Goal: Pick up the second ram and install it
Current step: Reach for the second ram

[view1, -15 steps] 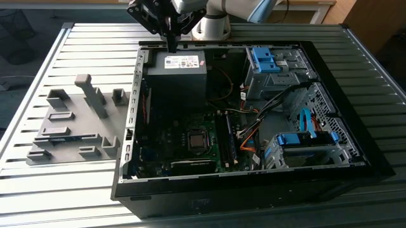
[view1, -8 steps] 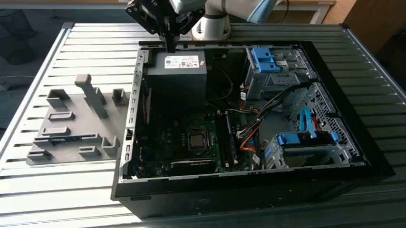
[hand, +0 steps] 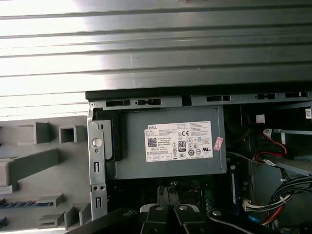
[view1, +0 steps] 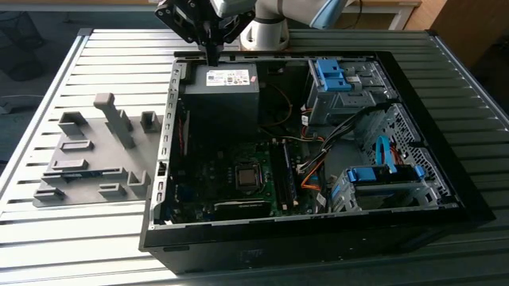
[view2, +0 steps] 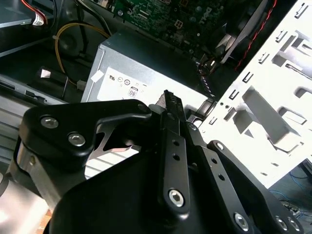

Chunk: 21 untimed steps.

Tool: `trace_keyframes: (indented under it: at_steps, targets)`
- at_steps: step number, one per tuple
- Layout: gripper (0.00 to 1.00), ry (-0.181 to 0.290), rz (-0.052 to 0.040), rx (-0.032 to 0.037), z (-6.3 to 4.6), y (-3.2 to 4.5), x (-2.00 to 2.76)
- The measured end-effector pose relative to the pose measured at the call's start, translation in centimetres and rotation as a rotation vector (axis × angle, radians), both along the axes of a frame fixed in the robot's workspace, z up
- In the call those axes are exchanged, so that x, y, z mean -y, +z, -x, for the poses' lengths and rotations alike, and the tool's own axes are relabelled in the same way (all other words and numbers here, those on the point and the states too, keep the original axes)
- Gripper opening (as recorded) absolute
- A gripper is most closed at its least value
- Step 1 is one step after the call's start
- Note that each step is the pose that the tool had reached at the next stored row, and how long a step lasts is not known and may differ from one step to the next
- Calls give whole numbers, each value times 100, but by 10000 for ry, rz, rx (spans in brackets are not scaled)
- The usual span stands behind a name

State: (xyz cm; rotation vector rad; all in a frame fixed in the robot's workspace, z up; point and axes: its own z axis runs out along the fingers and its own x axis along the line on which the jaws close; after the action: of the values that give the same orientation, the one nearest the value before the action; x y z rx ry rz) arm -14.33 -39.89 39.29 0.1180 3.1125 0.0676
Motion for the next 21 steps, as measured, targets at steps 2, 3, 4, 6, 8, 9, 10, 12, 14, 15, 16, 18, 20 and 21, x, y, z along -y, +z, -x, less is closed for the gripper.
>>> trace_keyframes:
  at_steps: [2, 3, 4, 6, 8, 9, 10, 12, 14, 15, 16, 18, 20, 21]
  targets:
    - [11, 0, 0, 0, 8, 0, 0]
    - [11, 0, 0, 0, 12, 0, 0]
    - [11, 0, -1, 1, 16, -1, 0]
    - [11, 0, 0, 0, 24, -1, 0]
    - [11, 0, -1, 0, 32, -1, 0]
    - [11, 0, 0, 0, 36, -1, 0]
    - [11, 0, -1, 0, 40, -1, 0]
    - [11, 0, 0, 0, 47, -1, 0]
    - [11, 0, -1, 0, 55, -1, 0]
    - [11, 0, 0, 0, 60, -1, 0]
    - [11, 0, 0, 0, 65, -1, 0]
    - [11, 0, 0, 0, 80, -1, 0]
    - [11, 0, -1, 0, 97, -1, 0]
    - [11, 0, 0, 0, 105, -1, 0]
